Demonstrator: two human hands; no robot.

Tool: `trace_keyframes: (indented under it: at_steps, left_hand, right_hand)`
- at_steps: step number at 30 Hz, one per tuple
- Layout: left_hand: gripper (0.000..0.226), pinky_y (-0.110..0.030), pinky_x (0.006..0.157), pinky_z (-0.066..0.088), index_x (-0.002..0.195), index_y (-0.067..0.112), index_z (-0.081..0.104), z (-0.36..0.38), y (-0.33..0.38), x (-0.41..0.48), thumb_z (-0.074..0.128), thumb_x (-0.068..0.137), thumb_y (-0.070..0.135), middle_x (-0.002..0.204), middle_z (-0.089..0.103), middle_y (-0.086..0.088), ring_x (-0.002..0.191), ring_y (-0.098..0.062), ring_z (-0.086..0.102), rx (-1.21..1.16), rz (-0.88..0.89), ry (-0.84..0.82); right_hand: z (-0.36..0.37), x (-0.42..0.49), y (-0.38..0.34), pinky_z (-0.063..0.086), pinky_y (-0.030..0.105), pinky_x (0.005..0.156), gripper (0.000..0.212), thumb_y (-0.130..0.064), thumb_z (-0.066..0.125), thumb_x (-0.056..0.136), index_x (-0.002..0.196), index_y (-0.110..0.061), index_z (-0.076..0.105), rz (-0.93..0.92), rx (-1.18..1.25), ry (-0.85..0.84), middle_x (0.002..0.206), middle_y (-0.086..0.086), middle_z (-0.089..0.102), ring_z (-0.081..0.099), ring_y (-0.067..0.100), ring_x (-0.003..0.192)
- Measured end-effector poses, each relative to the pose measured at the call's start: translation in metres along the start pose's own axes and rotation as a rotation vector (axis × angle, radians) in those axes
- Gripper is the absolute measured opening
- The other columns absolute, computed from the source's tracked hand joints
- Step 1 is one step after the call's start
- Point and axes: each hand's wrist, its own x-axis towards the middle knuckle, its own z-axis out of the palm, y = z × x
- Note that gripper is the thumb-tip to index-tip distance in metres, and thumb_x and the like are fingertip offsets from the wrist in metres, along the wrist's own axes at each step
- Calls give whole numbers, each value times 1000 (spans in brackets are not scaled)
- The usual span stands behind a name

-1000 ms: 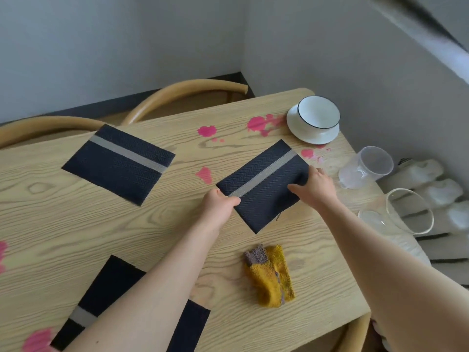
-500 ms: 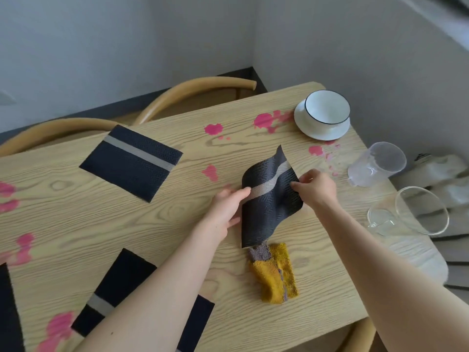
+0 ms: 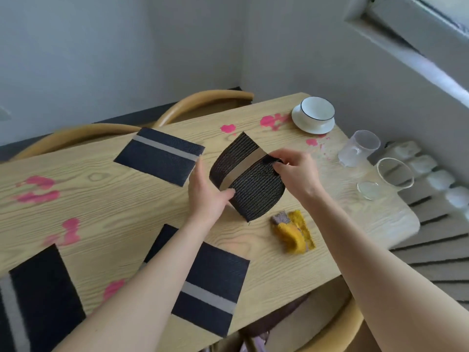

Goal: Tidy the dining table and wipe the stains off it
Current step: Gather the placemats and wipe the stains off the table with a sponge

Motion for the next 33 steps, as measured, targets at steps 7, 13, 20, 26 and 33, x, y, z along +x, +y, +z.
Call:
trace_keyframes:
  at_steps: [7, 13, 20, 26, 33]
  left_hand:
    - [58, -31, 113, 27, 133, 20, 50, -70, 16, -32, 73, 79, 22, 144, 44, -3, 136, -21, 34, 311, 599, 36]
    - [12, -29, 70, 50, 96, 15, 58, -104, 21, -49, 56, 94, 27, 88, 61, 5, 83, -14, 58, 72, 462, 67]
    - [11, -17, 67, 45, 91, 11, 57, -122, 14, -59, 56, 94, 22, 87, 63, -3, 79, -11, 57, -279, 240, 93]
    - [12, -31, 67, 51, 84, 10, 54, -113, -36, -66, 58, 92, 19, 79, 56, -1, 71, -18, 54, -434, -194, 223]
    - [38, -28, 56, 43, 107, 23, 53, -121, -111, -76, 68, 75, 9, 92, 55, 3, 74, -17, 56, 254, -302, -133]
  right_hand:
    - [14, -67, -59, 51, 33, 82, 33, -8, 53, 81, 96, -27, 76, -252, -259, -21, 99, -9, 71, 61, 17, 96]
    - [10, -97, -69, 53, 30, 74, 19, -28, 73, 76, 94, -32, 70, -112, 199, -14, 80, -8, 70, 67, 10, 78]
    - [18, -134, -27, 51, 15, 66, 24, -16, 81, 73, 95, -16, 74, 227, 210, -265, 87, -3, 74, 68, 7, 78]
    - [39, -152, 15, 56, 30, 74, 41, -5, 80, 73, 110, -6, 64, 585, 232, -155, 77, 6, 68, 66, 14, 70]
    - [76, -158, 44, 60, 40, 75, 46, 1, 74, 77, 121, -6, 60, 598, 139, -44, 104, 16, 68, 69, 28, 84]
